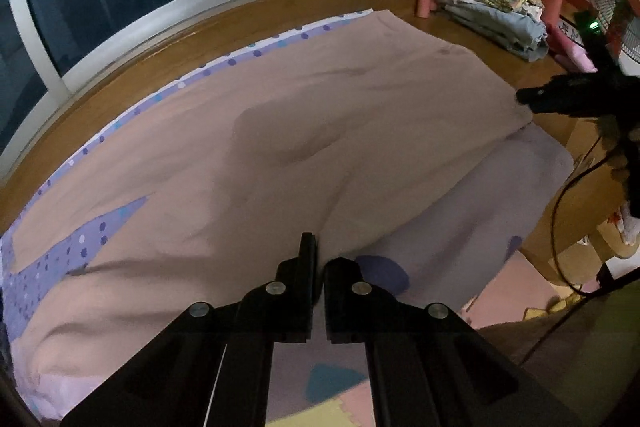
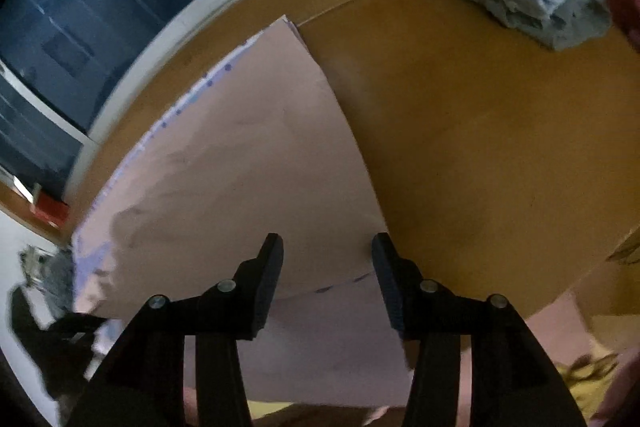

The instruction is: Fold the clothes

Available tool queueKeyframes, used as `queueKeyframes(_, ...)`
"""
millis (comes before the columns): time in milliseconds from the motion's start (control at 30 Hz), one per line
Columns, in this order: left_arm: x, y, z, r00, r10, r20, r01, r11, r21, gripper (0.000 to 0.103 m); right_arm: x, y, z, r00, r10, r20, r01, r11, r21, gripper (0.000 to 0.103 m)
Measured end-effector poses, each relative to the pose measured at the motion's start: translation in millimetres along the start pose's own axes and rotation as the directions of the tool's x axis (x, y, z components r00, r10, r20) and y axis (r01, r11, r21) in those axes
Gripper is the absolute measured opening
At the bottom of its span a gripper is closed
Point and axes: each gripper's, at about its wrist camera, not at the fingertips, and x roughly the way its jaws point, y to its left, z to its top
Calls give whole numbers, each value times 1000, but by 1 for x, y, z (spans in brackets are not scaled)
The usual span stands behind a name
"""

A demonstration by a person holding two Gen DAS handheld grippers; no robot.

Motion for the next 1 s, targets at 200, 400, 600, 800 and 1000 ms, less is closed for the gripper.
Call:
queueKeyframes(200,-25,-13,-3,1000,-24,-2,24,997,-78,4,7,-12,7,1000,28,-9,-28,1000,2,48)
queueKeyframes(400,-32,-30,-10,1000,17,-24,-20,993,-120,4,3,-8,16,990,135,-43,-138,988,-73,13)
queueKeyframes(600,-39,-46,-14,998,45,-41,-51,989,-141,3,-44,-7,40,991,127,-41,-132,973,-187,8)
queueKeyframes(800,-12,-60,-34,992,21,-126,-44,982,-183,3,-26,-14,32,992,48,-118,-83,947,-312,9)
queueKeyframes(1000,-11,-58,-34,993,47,-105,-73,964,-256,3,-11,-22,18,989,19,-144,-72,924,-375,23)
